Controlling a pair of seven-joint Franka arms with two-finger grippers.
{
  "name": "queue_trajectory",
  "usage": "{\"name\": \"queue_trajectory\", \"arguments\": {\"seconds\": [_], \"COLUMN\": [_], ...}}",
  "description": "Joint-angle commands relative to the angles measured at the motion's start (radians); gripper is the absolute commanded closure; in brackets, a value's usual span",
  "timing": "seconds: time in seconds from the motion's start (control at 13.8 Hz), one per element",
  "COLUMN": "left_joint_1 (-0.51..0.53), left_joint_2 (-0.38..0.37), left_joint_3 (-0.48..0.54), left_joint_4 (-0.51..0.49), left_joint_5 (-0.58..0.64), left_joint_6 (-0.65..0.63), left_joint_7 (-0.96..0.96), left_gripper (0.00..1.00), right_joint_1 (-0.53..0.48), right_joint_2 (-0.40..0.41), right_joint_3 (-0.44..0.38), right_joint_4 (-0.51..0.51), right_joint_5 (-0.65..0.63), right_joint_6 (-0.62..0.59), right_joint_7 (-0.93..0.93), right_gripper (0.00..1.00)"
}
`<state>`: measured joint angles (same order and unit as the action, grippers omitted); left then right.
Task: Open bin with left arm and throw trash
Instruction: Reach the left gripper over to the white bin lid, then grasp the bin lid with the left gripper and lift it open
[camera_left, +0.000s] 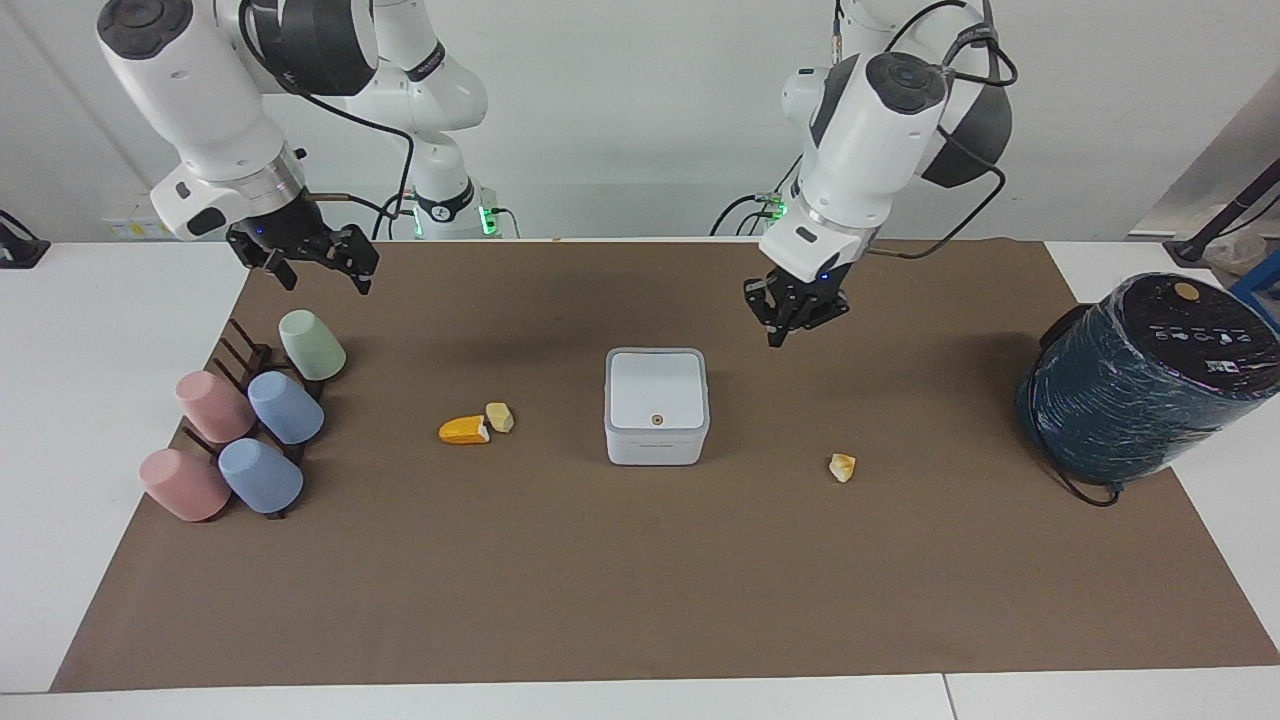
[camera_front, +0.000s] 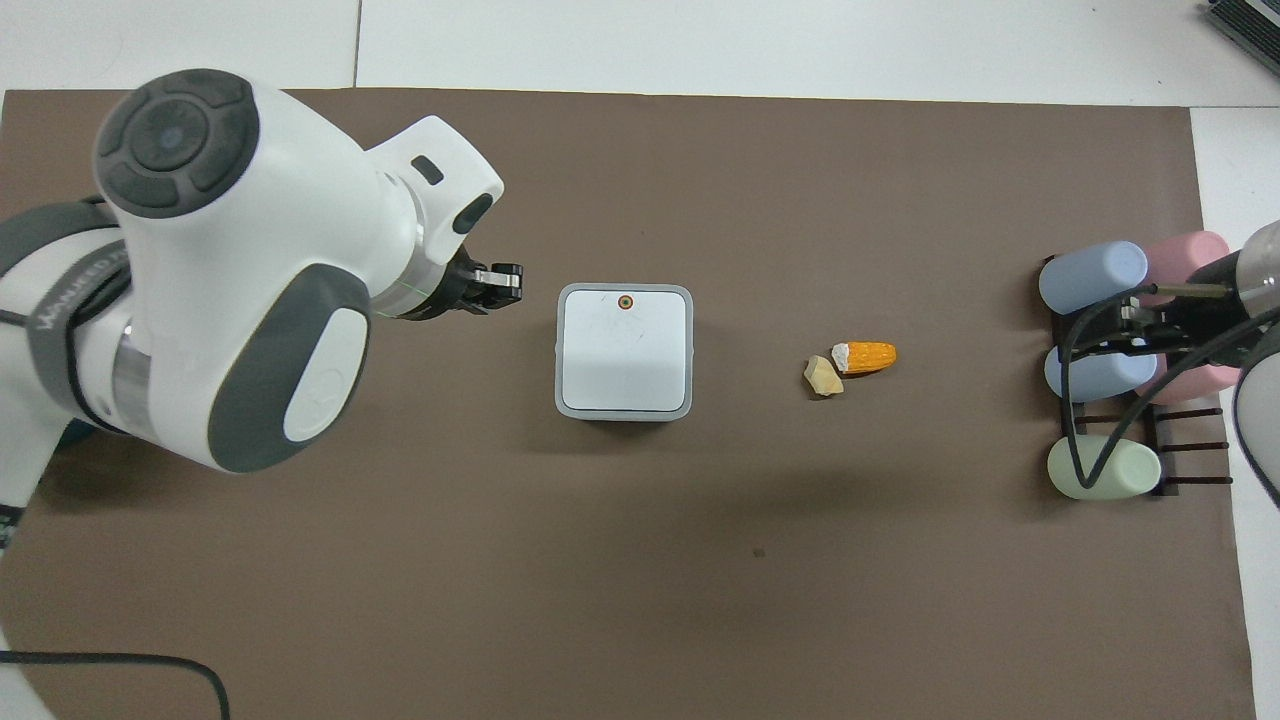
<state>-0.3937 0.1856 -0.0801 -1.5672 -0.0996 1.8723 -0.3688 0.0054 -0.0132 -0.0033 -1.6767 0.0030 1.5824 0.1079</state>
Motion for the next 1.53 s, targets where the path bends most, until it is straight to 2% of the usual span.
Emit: {"name": "queue_trajectory", "arguments": {"seconds": [0.0,0.44,0.65,1.45], "left_joint_1": [-0.031,-0.129,-0.191,-0.235], "left_joint_2": [0.021,0.072,0.139,0.161], "left_joint_3": [0.014,0.017,0.017,0.016], "left_joint_4": [-0.001,-0.001,0.018,0.01], "left_joint_5": [-0.015,-0.005,0.046,0.046], "left_joint_6": [0.065,0.113,0.126,0.182], "left_joint_7": [-0.052,-0.111,-0.174,-0.211], "left_gripper": [1.0,1.0,1.0,1.0], "right_joint_1": [-0.01,-0.01,-0.01,-0.01], "right_joint_2": [-0.014,-0.014,-0.014,-0.014], "right_joint_3": [0.008,0.008,0.008,0.006], "right_joint_4": [-0.009,-0.009,-0.009,-0.009], "right_joint_5": [0.005,0.005,0.005,0.005], "right_joint_6": [-0.005,-0.005,-0.005,-0.005], "right_joint_7": [-0.01,-0.01,-0.01,-0.01], "right_gripper": [0.0,0.0,0.0,0.0]}}
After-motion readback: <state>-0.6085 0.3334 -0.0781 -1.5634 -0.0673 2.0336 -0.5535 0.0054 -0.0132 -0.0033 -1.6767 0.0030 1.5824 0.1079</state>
